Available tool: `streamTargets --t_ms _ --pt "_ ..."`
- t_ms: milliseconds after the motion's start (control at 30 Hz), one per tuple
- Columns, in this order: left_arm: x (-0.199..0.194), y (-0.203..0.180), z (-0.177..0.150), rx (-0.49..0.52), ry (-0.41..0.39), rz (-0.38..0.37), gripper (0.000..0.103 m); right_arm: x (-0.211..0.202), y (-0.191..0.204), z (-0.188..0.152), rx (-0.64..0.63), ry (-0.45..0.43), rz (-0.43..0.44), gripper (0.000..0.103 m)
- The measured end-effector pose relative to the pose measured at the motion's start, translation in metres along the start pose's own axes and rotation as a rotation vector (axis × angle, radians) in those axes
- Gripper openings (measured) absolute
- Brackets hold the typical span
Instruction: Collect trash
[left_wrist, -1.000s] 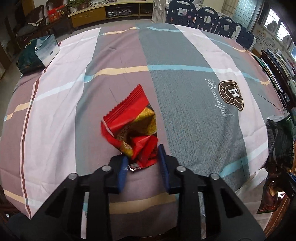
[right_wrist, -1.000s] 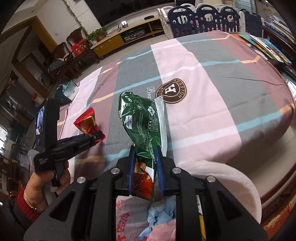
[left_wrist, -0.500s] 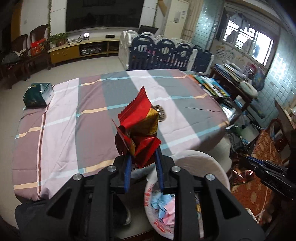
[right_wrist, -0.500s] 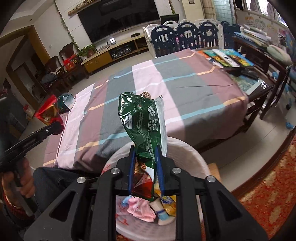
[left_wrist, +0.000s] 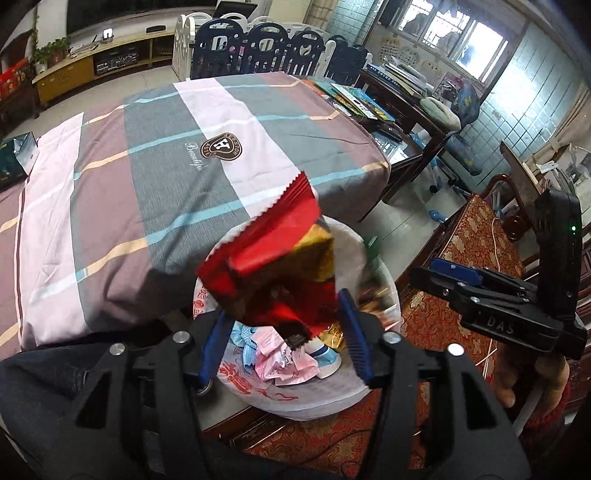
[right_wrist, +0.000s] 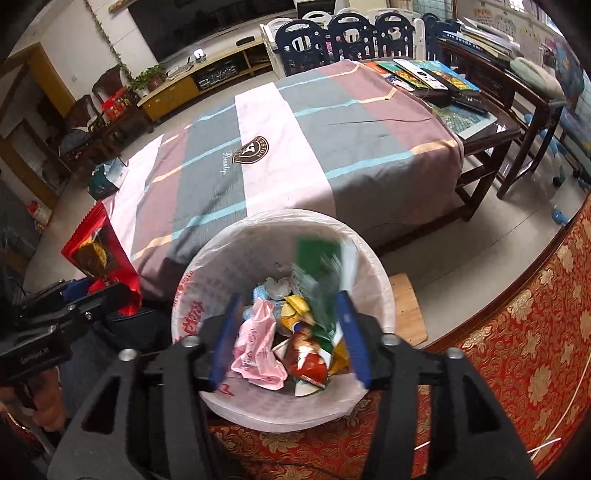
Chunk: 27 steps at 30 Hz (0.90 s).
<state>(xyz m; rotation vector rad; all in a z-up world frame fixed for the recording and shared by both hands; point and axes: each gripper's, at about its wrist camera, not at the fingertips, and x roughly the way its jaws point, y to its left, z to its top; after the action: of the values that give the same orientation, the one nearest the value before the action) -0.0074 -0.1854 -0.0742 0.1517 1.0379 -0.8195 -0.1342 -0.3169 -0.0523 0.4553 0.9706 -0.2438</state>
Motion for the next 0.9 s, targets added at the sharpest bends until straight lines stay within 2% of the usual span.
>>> streamTargets --t_ms 33,100,200,267,367,433,533,767,900 --pt "-0.001 0.0 0.0 0.001 -0.003 0.003 0.07 -0.003 0.0 0.001 0.008 -0.009 0.01 0.063" --pt "-0.004 0.003 0.0 -0.011 -0.012 0.002 0.077 -0.008 0.001 0.002 0.015 -0.02 0.012 0.066" --pt "-0.008 0.005 0.0 -0.034 -0.016 -0.018 0.082 -0.018 0.005 0.004 0.019 -0.044 0.003 0.071" --pt "-0.013 0.008 0.002 -0.051 -0.028 -0.004 0.083 -0.026 0.008 0.005 0.019 -0.063 -0.018 0.072" --pt "-0.035 0.004 0.003 -0.071 -0.11 0.153 0.086 -0.043 0.018 0.008 -0.004 -0.098 -0.072 0.075" --pt "-0.054 0.0 0.003 -0.067 -0.18 0.261 0.092 -0.058 0.033 0.008 -0.049 -0.14 -0.124 0.081" --pt "-0.08 -0.008 0.002 -0.066 -0.25 0.36 0.096 -0.076 0.054 0.008 -0.119 -0.182 -0.176 0.09" --pt "-0.114 -0.011 0.001 -0.107 -0.297 0.433 0.099 -0.105 0.081 0.004 -0.212 -0.268 -0.15 0.094" --pt "-0.125 -0.012 -0.002 -0.11 -0.317 0.453 0.099 -0.105 0.084 0.004 -0.223 -0.265 -0.151 0.095"
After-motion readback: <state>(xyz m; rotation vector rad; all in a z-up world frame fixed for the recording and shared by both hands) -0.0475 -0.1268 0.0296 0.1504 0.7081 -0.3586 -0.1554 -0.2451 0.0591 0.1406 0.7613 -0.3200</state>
